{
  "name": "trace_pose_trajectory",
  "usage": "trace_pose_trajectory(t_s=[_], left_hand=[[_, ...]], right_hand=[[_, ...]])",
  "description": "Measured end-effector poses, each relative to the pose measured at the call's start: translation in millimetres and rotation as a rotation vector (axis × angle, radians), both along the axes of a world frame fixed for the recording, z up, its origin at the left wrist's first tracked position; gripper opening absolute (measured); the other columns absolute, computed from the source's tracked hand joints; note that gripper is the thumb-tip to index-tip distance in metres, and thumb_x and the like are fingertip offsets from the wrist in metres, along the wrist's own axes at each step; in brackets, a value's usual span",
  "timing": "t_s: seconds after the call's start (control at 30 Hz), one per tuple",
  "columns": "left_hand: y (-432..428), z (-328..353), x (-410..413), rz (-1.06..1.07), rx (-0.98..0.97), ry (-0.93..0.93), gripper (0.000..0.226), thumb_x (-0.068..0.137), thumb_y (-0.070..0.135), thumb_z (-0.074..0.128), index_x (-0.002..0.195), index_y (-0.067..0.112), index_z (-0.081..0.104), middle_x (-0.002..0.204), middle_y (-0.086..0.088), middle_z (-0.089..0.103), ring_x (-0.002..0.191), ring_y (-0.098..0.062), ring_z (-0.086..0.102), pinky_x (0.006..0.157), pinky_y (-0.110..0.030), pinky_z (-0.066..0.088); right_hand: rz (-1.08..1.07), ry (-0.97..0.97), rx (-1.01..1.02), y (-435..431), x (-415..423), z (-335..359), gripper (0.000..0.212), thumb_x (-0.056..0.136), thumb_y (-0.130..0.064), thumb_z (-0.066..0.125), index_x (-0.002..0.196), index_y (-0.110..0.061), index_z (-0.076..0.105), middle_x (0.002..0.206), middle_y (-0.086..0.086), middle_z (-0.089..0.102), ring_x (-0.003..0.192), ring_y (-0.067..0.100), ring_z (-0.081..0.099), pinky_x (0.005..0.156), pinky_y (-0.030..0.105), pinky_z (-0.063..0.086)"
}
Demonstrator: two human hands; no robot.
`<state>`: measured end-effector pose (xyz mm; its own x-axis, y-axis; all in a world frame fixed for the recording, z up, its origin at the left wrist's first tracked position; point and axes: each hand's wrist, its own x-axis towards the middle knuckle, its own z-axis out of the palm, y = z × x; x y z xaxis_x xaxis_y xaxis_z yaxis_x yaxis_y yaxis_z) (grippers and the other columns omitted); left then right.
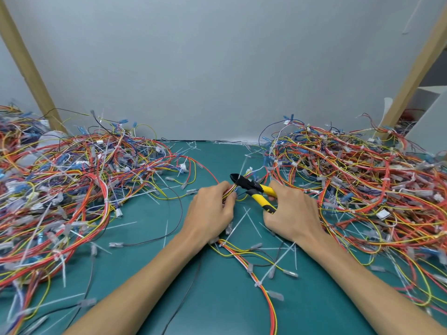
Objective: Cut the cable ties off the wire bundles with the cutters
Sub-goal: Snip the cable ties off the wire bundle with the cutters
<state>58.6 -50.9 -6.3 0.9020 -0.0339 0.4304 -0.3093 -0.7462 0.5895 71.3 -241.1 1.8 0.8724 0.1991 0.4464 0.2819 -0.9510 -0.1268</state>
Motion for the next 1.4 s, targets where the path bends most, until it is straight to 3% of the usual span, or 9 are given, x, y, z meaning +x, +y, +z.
trace_pose_trajectory(t_s=[0.13, 0.23, 0.4, 0.6, 0.77, 0.93, 1.1, 1.4], left_hand=[[0.1, -1.6, 1.3, 0.013, -0.001, -0.014, 0.022, 0.095, 0.029, 0.052, 0.08, 0.014, 0.06, 0.063, -0.004, 0.057, 0.069, -0.032, 0.056, 0.063, -0.045, 0.047], [0.0, -1.1, -0.3, 0.015, -0.014, -0.006, 0.021, 0.095, 0.029, 0.052, 0.081, 0.015, 0.06, 0.063, -0.003, 0.058, 0.07, -0.031, 0.056, 0.064, -0.046, 0.047], [-0.1, -1.3, 0.4, 0.014, -0.001, -0.018, 0.021, 0.094, 0.028, 0.052, 0.08, 0.016, 0.06, 0.063, -0.003, 0.058, 0.07, -0.031, 0.056, 0.064, -0.045, 0.047], [-1.1, 0.4, -0.1, 0.035, -0.027, -0.021, 0.023, 0.094, 0.028, 0.054, 0.079, 0.012, 0.062, 0.061, -0.004, 0.057, 0.068, -0.031, 0.055, 0.062, -0.044, 0.044], [-0.8, 0.3, -0.8, 0.042, -0.036, -0.03, 0.025, 0.094, 0.026, 0.055, 0.076, 0.009, 0.06, 0.059, -0.005, 0.055, 0.066, -0.031, 0.053, 0.06, -0.043, 0.042], [-0.6, 0.6, 0.1, 0.04, -0.033, -0.032, 0.025, 0.095, 0.026, 0.054, 0.078, 0.009, 0.061, 0.061, -0.007, 0.057, 0.067, -0.032, 0.054, 0.062, -0.044, 0.043], [-1.0, 0.8, -2.2, 0.031, -0.021, -0.026, 0.023, 0.094, 0.027, 0.054, 0.078, 0.012, 0.061, 0.061, -0.004, 0.056, 0.068, -0.032, 0.055, 0.061, -0.043, 0.043], [-0.5, 0.6, -2.6, 0.052, -0.019, -0.06, 0.025, 0.094, 0.028, 0.053, 0.075, 0.012, 0.059, 0.061, -0.003, 0.056, 0.068, -0.031, 0.054, 0.06, -0.042, 0.042]], right_hand=[[0.0, -0.017, 0.02, -0.2, -0.7, 0.2, 0.023, 0.059, -0.032, 0.06, 0.071, -0.023, 0.042, 0.049, -0.012, 0.035, 0.047, 0.02, 0.037, 0.046, 0.021, 0.018], [0.015, -0.03, -0.008, -0.1, -1.0, -1.1, 0.026, 0.062, -0.035, 0.057, 0.079, -0.025, 0.04, 0.06, -0.008, 0.042, 0.056, 0.024, 0.043, 0.046, 0.025, 0.02], [0.005, -0.047, 0.04, -0.1, -1.8, -0.2, 0.02, 0.055, -0.036, 0.052, 0.067, -0.024, 0.042, 0.046, -0.015, 0.027, 0.044, 0.017, 0.032, 0.048, 0.021, 0.017], [0.007, -0.033, -0.023, -0.9, 1.8, -2.8, 0.029, 0.068, -0.04, 0.061, 0.088, -0.025, 0.046, 0.071, -0.008, 0.052, 0.066, 0.024, 0.048, 0.051, 0.028, 0.027], [-0.039, -0.032, -0.045, -0.8, 1.0, -2.4, 0.023, 0.063, -0.042, 0.052, 0.071, -0.023, 0.044, 0.05, -0.008, 0.037, 0.049, 0.023, 0.038, 0.047, 0.023, 0.016], [-0.008, -0.04, -0.042, -0.6, 1.9, -2.6, 0.032, 0.069, -0.04, 0.064, 0.091, -0.025, 0.047, 0.074, -0.008, 0.05, 0.065, 0.02, 0.041, 0.053, 0.027, 0.029], [-0.044, -0.038, -0.041, -1.5, -0.3, -2.1, 0.025, 0.059, -0.043, 0.053, 0.071, -0.022, 0.046, 0.049, -0.009, 0.039, 0.049, 0.023, 0.042, 0.046, 0.022, 0.018], [-0.013, -0.028, -0.058, -0.5, -0.9, -1.6, 0.029, 0.067, -0.037, 0.062, 0.08, -0.024, 0.039, 0.061, -0.008, 0.043, 0.057, 0.025, 0.043, 0.046, 0.026, 0.021]])
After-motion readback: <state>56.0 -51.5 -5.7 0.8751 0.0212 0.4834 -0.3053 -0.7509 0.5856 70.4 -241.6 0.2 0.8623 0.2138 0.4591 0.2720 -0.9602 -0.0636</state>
